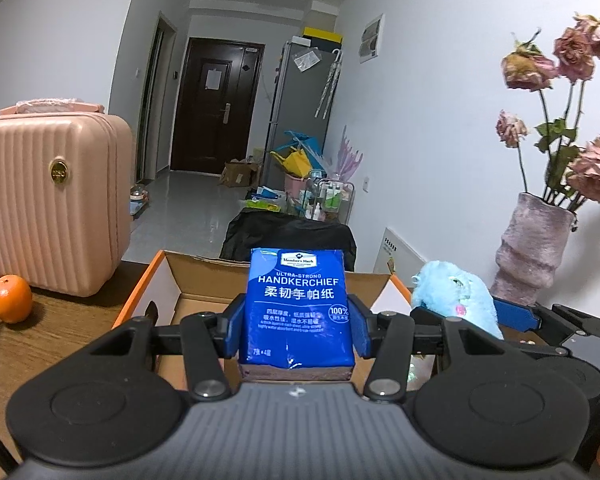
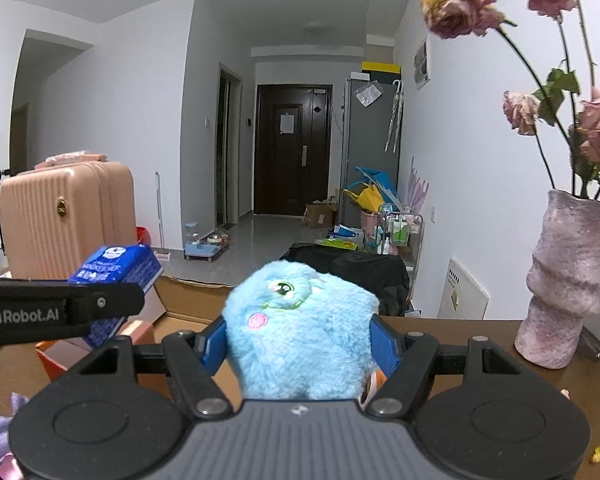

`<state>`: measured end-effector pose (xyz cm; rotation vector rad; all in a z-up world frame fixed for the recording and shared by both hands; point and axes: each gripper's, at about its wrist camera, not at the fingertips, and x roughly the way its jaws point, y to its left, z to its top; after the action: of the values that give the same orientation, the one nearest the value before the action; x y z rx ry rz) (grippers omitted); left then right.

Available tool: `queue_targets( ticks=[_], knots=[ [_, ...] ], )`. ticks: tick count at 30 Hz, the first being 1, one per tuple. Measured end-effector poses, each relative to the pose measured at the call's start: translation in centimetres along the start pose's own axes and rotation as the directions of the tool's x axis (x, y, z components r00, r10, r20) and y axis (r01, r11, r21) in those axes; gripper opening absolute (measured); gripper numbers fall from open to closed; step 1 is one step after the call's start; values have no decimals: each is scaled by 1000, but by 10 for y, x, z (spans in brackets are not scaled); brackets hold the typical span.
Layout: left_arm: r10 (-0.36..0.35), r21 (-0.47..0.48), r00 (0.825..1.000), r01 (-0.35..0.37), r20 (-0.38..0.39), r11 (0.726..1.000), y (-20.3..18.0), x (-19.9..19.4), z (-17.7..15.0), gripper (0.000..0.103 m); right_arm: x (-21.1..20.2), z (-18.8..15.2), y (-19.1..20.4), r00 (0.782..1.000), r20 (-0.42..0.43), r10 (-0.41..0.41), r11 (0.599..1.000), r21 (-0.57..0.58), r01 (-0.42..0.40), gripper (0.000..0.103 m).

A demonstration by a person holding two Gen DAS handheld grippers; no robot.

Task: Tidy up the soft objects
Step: 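Lift and carry the handkerchief pack and blue plush over the cardboard box with both grippers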

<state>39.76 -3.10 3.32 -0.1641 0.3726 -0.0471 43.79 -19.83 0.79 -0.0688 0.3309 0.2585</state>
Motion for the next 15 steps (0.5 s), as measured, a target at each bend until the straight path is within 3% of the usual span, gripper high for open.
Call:
queue_targets(
  ticks=[15],
  knots=[
    [36, -18, 999, -37, -39, 999, 8, 54, 11, 52, 55, 0, 9, 996, -91, -1, 999, -44, -2, 70]
  ],
)
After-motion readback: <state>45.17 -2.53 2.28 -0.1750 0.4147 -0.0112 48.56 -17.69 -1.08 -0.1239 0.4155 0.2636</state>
